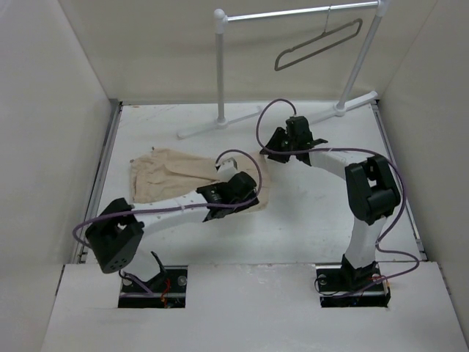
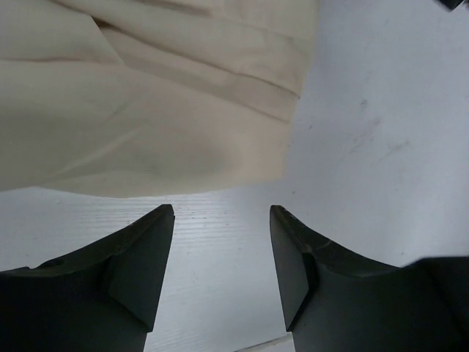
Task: Place the trousers on the hanger
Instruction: Fold the trousers at the center of the board.
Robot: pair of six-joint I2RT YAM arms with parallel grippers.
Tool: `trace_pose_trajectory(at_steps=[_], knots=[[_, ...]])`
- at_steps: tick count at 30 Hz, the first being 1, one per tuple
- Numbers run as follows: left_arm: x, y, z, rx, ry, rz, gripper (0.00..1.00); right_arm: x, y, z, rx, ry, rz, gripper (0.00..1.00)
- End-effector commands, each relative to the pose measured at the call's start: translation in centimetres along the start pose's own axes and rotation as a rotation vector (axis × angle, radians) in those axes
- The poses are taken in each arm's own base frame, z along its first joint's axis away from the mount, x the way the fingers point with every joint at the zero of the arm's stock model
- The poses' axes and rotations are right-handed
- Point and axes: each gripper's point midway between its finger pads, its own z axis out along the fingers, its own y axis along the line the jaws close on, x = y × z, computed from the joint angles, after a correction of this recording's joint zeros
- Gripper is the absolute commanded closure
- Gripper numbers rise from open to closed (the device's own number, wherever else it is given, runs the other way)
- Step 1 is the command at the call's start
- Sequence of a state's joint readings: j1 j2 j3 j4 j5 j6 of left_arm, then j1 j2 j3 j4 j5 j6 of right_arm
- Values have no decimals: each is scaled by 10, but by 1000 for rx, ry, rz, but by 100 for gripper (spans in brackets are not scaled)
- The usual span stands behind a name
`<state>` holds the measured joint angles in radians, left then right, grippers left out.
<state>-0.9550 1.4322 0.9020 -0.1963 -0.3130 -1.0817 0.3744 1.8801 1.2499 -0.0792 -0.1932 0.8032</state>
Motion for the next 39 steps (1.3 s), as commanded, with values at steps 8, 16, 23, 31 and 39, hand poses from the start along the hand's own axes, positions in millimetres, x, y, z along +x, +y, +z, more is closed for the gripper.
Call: trace_pose_trajectory(at_steps=[8, 16, 23, 31, 39], knots=[[-9, -30, 44, -3, -83, -48, 47, -17, 23, 9, -33, -30, -9, 67], [12, -10, 71, -94, -40, -16, 69, -20, 18, 10, -3, -56, -6, 78], [30, 5, 72, -140, 3, 2, 98, -30, 16, 11, 18, -94, -5, 85], [47, 12, 59, -147, 29, 6, 100, -59, 27, 22, 0, -137, 38, 86], [49, 6, 55, -132, 30, 6, 100, -71, 14, 57, 42, -131, 83, 84]])
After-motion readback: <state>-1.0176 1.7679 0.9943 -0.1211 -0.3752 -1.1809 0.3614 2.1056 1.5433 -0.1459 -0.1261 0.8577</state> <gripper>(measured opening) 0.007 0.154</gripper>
